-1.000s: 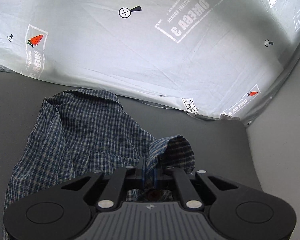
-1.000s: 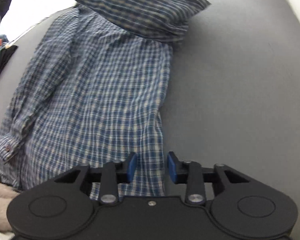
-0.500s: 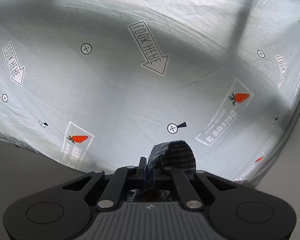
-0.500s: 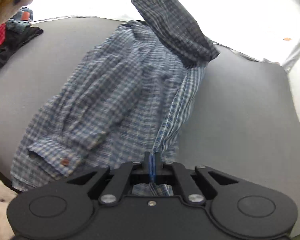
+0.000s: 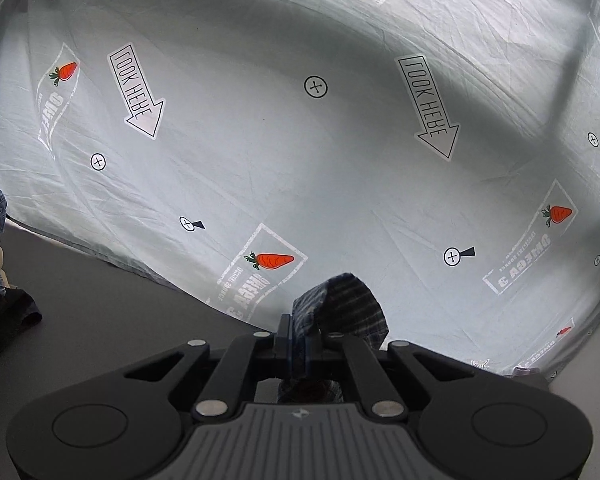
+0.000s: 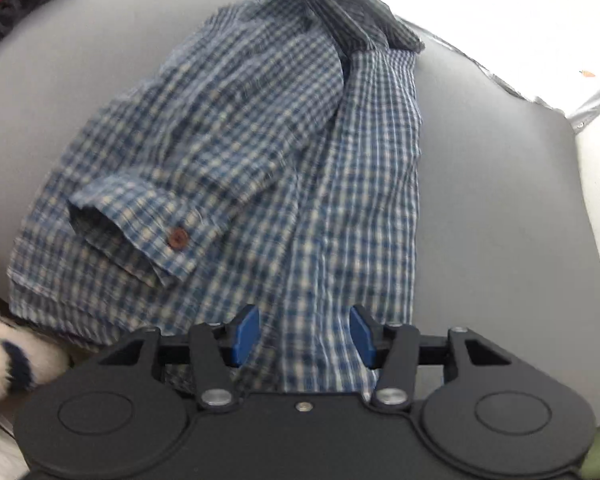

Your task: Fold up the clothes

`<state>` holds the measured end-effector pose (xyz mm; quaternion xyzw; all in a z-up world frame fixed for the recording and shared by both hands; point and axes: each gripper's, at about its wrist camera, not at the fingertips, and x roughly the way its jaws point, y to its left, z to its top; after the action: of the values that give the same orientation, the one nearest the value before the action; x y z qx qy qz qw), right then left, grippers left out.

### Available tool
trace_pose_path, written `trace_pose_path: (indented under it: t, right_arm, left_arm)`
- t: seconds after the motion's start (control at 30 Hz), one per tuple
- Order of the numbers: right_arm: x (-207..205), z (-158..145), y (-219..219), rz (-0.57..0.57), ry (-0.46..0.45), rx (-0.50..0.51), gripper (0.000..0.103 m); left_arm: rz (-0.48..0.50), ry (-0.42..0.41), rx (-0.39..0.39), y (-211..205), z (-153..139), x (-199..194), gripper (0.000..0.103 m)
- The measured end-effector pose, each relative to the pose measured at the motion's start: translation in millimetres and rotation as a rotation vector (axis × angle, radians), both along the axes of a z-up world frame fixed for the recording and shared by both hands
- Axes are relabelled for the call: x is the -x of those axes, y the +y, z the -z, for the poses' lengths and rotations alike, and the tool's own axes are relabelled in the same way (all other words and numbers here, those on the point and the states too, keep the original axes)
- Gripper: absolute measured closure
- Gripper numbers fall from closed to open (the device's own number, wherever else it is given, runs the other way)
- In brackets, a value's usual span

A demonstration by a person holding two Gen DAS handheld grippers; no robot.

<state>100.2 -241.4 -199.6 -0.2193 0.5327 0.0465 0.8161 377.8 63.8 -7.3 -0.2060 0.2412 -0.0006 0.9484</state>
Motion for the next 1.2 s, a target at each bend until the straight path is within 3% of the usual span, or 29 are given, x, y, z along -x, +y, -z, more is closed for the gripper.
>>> trace_pose_path:
  t: [0.1,0.13,0.27,0.37,0.5,0.6,0.7,0.83,0.9,0.93,0.97,1.07,1.2]
  right_arm:
    - [-2,13,-2,0.003,0.018,-0.009,0.068]
    - [-3,11,-1,-0.004,0.015,-0.013,0.101]
    - [2,-20,3,-0.047,-0.082,-0.02,0.101]
    - [10,-56,2,-0.077,-0.14,-0.062,0.101]
    - [18,-83,0,-0.092,-0.146,-0.173,0.101]
    - [18,-74,3,-0.089,-0.108,-0.237,0.101]
    - [15,-51,12,-0.106,-0.036,-0.269,0.101]
    - [9,-29,21,-0.125,0.078,-0.326,0.086]
    - [11,-34,20,-0.122,0.063,-0.338,0.073]
    - [12,-38,16,-0.115,0.043,-0.344,0.061]
    - [13,-42,13,-0.108,0.022,-0.351,0.057]
    - [10,-49,-6,-0.018,-0.012,-0.393,0.057]
    - [3,-53,-36,0.122,-0.055,-0.428,0.058]
  left_arm:
    - [0.018,-0.011,-0.018,-7,-1,1,0.098]
    - [0.026,-0.017,-0.017,-8,-4,0,0.098]
    - [0.046,-0.056,0.019,-12,-20,-5,0.098]
    - [0.046,-0.129,0.024,-10,-47,-3,0.099]
    - [0.032,-0.245,0.009,-3,-88,8,0.099]
    - [-0.018,-0.291,-0.034,6,-101,18,0.099]
    - [-0.052,-0.257,-0.067,14,-93,20,0.099]
    - [-0.067,-0.195,-0.056,21,-68,27,0.098]
    - [-0.026,-0.195,-0.039,18,-58,35,0.098]
    - [0.003,-0.199,-0.04,14,-55,39,0.098]
    - [0.043,-0.207,-0.051,7,-52,45,0.098]
    - [0.184,-0.225,-0.111,-28,-44,61,0.098]
    - [0.482,-0.214,-0.217,-93,-24,105,0.098]
